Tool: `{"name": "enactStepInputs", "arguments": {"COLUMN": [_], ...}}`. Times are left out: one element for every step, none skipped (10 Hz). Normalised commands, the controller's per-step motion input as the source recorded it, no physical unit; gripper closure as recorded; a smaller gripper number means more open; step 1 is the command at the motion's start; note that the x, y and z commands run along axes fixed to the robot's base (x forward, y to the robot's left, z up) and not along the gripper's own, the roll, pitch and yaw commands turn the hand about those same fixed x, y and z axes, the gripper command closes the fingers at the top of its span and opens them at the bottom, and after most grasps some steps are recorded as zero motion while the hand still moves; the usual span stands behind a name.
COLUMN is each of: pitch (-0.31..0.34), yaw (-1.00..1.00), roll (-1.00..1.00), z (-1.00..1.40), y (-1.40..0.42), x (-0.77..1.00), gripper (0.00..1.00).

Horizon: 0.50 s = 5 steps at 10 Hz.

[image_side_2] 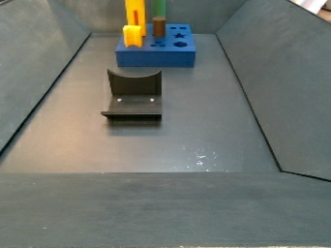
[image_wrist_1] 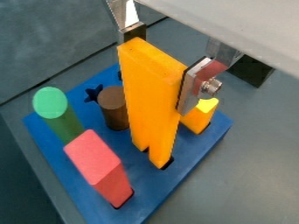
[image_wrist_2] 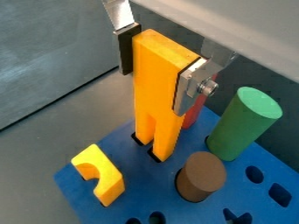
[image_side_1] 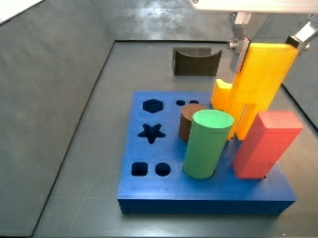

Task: Pick up the double-square object. Move up. Rotate the double-square object. Place the double-square object on the fixture. Regrasp the double-square object. Move to above the board. Insert the double-square object.
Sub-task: Insert the double-square object.

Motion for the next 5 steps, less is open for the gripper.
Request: {"name": "enactStepInputs", "arguments": {"pitch": [0.026,0.011,-0.04,-0.08,-0.091], "yaw": [0.0,0.0,0.0,0.0,0.0], "roll": [0.0,0.0,0.06,0.12,0.16], "z": [-0.18,-0.18,-0.42,-0.7,-0.72], "y": [0.14,0.1,0.0,0.0,-0.05], "x": [0.31,0.26,0.05,0.06,0.01], "gripper": [1.0,1.0,1.0,1.0,1.0]}}
